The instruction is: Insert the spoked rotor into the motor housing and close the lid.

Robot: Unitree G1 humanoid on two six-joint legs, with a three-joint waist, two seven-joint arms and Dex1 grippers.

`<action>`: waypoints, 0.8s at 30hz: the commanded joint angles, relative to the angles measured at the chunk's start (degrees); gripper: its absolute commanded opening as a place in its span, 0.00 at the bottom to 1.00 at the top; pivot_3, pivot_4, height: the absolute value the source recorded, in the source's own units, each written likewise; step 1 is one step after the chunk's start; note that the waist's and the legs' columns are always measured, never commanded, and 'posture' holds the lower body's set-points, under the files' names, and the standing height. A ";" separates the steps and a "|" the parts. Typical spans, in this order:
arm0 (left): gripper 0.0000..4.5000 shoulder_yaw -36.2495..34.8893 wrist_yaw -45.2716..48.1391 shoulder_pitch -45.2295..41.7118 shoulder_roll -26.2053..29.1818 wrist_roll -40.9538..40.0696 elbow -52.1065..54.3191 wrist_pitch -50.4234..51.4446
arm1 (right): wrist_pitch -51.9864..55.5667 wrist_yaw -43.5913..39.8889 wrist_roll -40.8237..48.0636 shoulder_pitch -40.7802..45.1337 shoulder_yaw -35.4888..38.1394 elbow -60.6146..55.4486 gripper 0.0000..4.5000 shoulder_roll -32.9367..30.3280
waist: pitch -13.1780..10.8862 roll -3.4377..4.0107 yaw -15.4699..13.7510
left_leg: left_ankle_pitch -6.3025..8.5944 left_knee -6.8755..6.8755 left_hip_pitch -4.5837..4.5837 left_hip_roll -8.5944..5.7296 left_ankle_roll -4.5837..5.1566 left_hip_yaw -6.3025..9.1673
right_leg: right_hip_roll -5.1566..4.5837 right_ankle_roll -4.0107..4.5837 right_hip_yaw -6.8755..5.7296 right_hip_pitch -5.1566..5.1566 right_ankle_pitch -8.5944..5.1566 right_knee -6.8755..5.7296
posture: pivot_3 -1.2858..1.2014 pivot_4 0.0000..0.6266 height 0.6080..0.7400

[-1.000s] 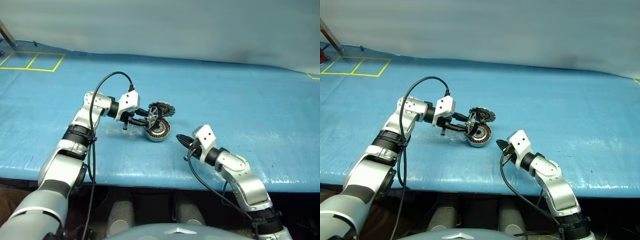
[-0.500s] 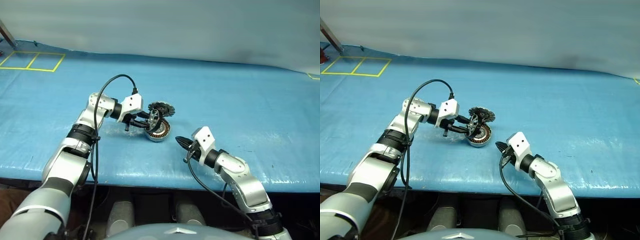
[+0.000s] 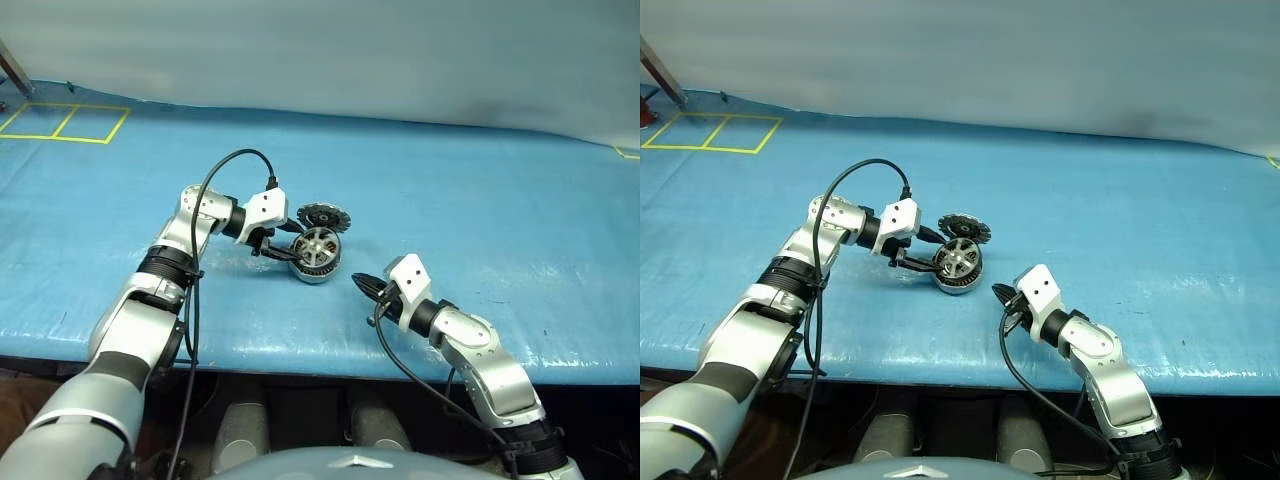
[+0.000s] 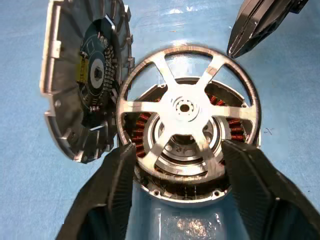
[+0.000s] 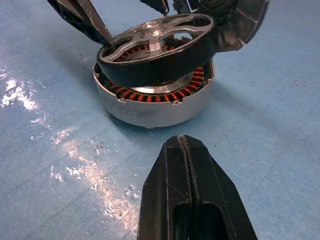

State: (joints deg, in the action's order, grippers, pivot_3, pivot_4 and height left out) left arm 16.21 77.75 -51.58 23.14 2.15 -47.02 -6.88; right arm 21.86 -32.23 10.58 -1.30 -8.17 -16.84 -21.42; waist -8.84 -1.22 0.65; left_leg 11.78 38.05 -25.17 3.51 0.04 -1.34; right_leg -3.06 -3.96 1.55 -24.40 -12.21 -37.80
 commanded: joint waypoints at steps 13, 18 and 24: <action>0.72 -4.39 1.45 1.23 1.37 -5.09 6.23 0.94 | -0.77 0.88 -0.16 0.42 0.78 -1.99 0.00 -0.07 | 0.00 0.00 0.03 | 0.00 -0.01 0.00 0.00 0.00 0.00 | 0.00 0.01 0.00 0.00 0.00 0.00 | 0.52 0.24 1.00; 0.72 -5.02 1.25 7.02 2.91 -6.79 12.54 2.92 | -1.40 1.46 -0.50 1.21 1.17 -1.03 0.00 0.06 | 0.00 0.01 0.22 | 0.00 -0.07 0.04 0.01 0.00 0.00 | 0.00 0.07 0.01 0.00 0.00 -0.01 | 0.52 0.24 1.00; 0.72 -6.60 -2.22 15.05 4.20 -8.46 20.24 5.20 | -3.33 3.87 -1.44 4.49 2.91 0.47 0.00 1.00 | 0.00 0.01 0.08 | 0.00 -0.06 0.04 0.02 0.00 0.00 | 0.00 0.07 0.01 0.00 0.00 -0.01 | 0.52 0.24 1.00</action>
State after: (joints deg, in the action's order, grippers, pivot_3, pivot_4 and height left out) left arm 11.72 76.95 -37.14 26.96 -4.72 -30.80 -2.68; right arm 20.60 -29.96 9.52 1.43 -7.32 -16.04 -20.81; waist -8.84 -1.21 0.73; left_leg 11.77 37.99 -25.13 3.53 0.03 -1.34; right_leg -3.06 -3.89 1.56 -24.40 -12.21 -37.81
